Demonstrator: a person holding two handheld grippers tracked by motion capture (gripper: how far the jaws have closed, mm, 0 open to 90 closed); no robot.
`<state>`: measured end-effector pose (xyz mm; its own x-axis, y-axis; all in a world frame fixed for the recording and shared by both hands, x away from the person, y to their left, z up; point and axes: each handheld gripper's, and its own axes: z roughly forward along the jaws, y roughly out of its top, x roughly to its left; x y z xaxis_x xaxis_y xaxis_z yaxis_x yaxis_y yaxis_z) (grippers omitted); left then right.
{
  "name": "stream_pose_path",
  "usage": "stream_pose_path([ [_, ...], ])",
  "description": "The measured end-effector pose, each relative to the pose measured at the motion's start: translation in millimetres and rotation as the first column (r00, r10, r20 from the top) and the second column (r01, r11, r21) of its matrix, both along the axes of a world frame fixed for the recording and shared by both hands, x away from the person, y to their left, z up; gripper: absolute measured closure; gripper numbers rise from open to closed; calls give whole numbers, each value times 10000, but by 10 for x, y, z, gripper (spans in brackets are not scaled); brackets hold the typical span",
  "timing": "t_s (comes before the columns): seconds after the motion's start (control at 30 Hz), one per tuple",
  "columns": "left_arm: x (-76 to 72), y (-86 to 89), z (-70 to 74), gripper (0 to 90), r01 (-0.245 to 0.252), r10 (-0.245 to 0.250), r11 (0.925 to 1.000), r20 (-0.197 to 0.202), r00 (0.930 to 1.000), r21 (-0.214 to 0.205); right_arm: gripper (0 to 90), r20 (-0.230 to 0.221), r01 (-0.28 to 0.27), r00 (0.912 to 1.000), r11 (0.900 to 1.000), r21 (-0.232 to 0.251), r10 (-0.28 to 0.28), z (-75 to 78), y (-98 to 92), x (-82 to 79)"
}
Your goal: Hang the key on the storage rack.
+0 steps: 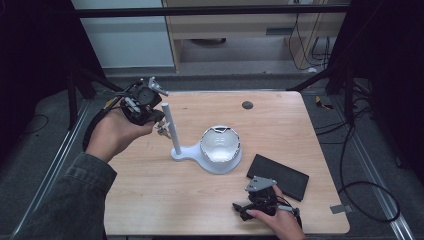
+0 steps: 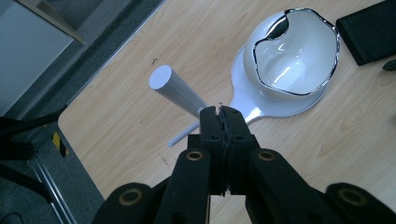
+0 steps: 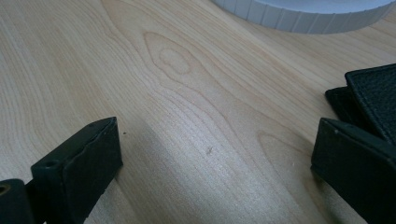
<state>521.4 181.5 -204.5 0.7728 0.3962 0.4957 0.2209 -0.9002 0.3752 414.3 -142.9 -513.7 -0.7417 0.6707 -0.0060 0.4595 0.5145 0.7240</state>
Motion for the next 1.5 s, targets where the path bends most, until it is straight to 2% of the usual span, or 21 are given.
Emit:
stream_pose_path([
  [0.4,44,-100,-34,884,-23,23,10000,23,10000,-7,18,0,-16,10000,10000,-2,16,0,-3,-2],
  [0.5,42,-137,-54,884,-127,125,9998,145,9998,140,18,7,-24,10000,10000,-5,24,1,-3,-2],
  [0.6,64,-131,-63,884,-96,93,9998,172,9998,152,18,11,-37,10000,10000,-13,38,0,-5,-2],
  [0.73,96,-129,-103,883,-92,92,10000,220,9997,-38,18,12,-40,10000,10000,-14,40,0,-6,-3],
  [0.87,106,-115,-120,884,54,-56,10000,296,9995,75,17,-5,-36,10000,10000,-13,36,1,-6,-5],
  [1.07,120,-54,-197,883,-65,68,9999,316,9995,-92,18,-9,-28,10000,10000,-14,28,1,-6,-6],
  [1.5,122,-2,-210,882,15,-8,9997,316,9995,-240,17,-20,-17,10000,10000,-6,17,2,-6,-8],
])
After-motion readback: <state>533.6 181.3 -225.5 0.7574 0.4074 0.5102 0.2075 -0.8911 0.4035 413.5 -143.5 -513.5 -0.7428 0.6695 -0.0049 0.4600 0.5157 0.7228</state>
